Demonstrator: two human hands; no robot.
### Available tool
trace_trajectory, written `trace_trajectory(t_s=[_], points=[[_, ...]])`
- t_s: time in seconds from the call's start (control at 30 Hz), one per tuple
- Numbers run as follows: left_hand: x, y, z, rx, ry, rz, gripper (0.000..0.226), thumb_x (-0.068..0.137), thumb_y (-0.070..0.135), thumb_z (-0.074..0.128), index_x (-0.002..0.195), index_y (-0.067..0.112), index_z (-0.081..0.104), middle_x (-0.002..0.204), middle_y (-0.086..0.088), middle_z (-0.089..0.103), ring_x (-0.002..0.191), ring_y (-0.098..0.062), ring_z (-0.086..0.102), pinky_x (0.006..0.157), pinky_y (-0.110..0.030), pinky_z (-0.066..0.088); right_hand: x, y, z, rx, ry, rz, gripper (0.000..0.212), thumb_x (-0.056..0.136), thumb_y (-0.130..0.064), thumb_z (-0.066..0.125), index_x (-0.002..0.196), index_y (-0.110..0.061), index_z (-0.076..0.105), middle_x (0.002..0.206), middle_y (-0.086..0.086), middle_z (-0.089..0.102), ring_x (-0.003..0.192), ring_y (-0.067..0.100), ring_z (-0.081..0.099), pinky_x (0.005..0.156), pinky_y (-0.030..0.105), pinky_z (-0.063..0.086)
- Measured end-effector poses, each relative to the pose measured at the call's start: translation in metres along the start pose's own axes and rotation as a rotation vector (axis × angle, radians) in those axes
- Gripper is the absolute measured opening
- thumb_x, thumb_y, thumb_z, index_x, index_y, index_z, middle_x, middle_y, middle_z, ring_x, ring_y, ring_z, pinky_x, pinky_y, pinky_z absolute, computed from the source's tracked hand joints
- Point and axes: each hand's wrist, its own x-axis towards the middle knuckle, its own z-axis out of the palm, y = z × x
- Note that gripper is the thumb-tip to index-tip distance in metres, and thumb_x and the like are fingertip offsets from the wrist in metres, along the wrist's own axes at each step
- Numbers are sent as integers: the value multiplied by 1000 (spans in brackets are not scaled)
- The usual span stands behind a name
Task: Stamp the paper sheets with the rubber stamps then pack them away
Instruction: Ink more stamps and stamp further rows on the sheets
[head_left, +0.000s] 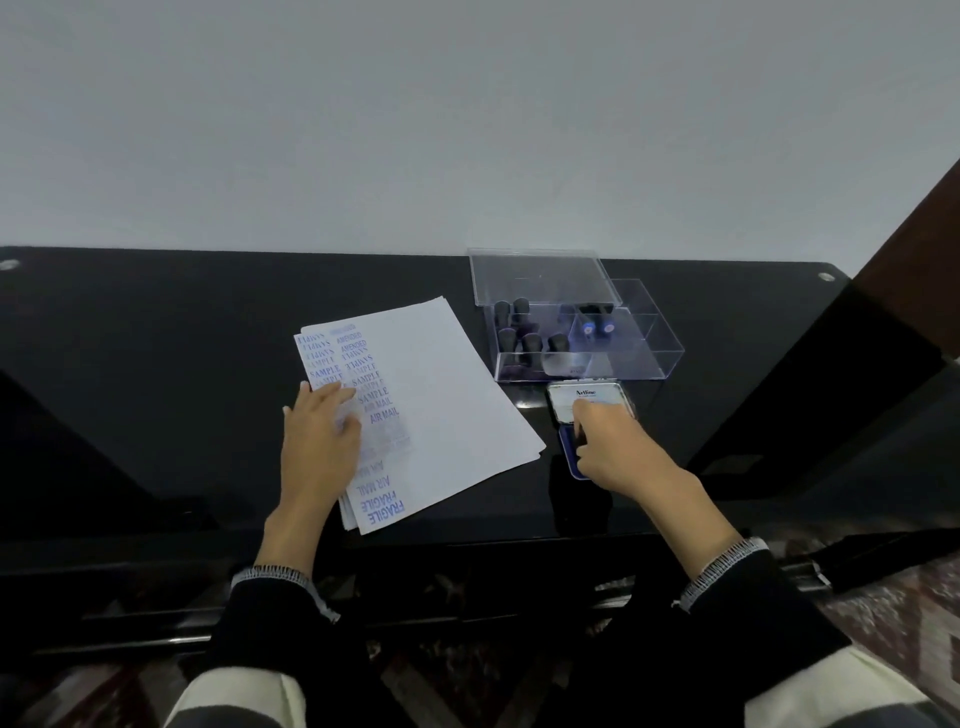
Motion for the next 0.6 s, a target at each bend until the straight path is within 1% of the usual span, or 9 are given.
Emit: trace_trajectory(t_s=[0.1, 0.2, 0.27, 0.37, 0.47, 0.6], points=[[-3, -1, 1, 10, 1, 17, 38, 97, 13, 47, 134, 13, 54, 147, 1, 43, 145, -17, 20, 120, -39, 3, 1, 6, -1, 49, -22, 5, 17, 77, 2, 53, 85, -10, 43, 86, 9, 49, 70, 24, 48, 58, 35, 41], [-1, 1, 1, 20, -6, 40, 37, 97, 14, 47, 133, 14, 55, 146, 1, 45, 144, -16, 23, 120, -38, 5, 3, 14, -8, 171, -49, 25, 15, 78, -1, 51, 82, -15, 47, 90, 5, 53, 73, 22, 51, 60, 33, 43], [-1, 1, 1, 32, -7, 48, 37, 97, 14, 47, 133, 13, 55, 145, 0, 46, 144, -17, 23, 120, -38, 6, 3, 17, -13, 217, -43, 17, 13, 80, -2, 53, 82, -15, 50, 87, 4, 54, 72, 20, 51, 60, 32, 44], [-2, 1, 1, 48, -1, 57, 36, 97, 13, 47, 132, 12, 56, 145, -1, 46, 144, -19, 23, 119, -38, 6, 4, 15, -16, 221, -58, 10, 10, 81, -1, 53, 83, -11, 52, 82, 2, 54, 69, 18, 51, 56, 28, 42], [-2, 1, 2, 52, 0, 68, 36, 96, 13, 48, 131, 12, 57, 143, -1, 48, 142, -19, 28, 119, -39, 7, 7, 14, -17, 220, -79, 23, 9, 82, 0, 52, 84, -9, 54, 84, 2, 54, 75, 19, 52, 59, 26, 43], [0, -3, 3, 70, 4, 78, 35, 97, 14, 48, 131, 12, 57, 142, -1, 49, 141, -19, 31, 120, -41, 10, 11, 11, -15, 206, -82, 52, 14, 79, 1, 50, 79, -13, 50, 89, 7, 57, 81, 23, 55, 61, 29, 45]])
